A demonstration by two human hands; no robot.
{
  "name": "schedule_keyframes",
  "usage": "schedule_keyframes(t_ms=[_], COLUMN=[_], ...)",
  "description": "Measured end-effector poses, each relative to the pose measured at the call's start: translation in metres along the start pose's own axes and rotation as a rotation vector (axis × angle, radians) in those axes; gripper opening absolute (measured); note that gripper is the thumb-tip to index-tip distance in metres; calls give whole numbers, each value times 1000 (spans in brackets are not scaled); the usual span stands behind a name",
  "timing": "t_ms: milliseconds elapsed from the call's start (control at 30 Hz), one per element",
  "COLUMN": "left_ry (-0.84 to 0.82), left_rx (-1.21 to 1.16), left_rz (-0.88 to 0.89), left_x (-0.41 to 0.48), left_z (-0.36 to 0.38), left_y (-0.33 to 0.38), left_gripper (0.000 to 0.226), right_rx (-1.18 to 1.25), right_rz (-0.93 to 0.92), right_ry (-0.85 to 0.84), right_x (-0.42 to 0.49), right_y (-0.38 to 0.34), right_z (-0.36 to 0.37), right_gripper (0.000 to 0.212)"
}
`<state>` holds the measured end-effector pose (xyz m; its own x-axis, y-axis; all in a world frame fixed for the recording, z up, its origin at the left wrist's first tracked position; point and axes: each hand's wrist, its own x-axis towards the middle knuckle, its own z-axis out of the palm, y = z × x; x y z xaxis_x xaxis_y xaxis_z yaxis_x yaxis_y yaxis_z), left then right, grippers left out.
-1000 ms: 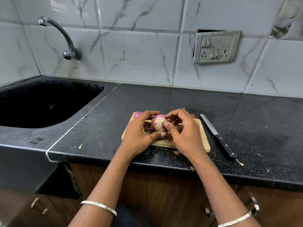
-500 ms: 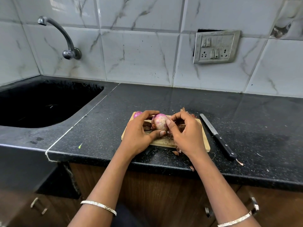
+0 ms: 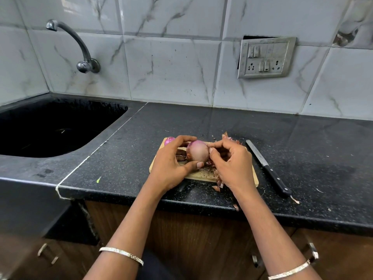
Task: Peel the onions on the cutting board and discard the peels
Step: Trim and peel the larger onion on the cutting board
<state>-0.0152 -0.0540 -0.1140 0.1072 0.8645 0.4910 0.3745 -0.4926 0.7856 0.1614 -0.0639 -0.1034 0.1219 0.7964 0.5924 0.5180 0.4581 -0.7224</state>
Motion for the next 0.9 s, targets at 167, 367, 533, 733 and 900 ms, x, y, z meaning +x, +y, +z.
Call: schedule_keyframes(t_ms=[167, 367, 533, 733, 900], left_ry=[16, 5, -25, -41, -38], left_rx=[-33, -23, -32, -34, -35], left_rz=[-16, -21, -25, -14, -15], left_x=[0, 1, -1, -2, -2], left_z=[1, 2, 1, -1, -1], left_y=[-2, -3, 0, 2, 2], left_gripper=[60, 59, 58, 59, 59], right_rx=[28, 3, 21, 52, 41], right_rz=[-14, -62, -80, -63, -43], right_ry=[-47, -36, 42, 59, 56], right_x=[-1, -1, 0, 1, 1], right_y=[-3, -4, -1, -1, -1], right_z=[3, 1, 0, 1, 0], right_gripper=[15, 18, 7, 4, 9])
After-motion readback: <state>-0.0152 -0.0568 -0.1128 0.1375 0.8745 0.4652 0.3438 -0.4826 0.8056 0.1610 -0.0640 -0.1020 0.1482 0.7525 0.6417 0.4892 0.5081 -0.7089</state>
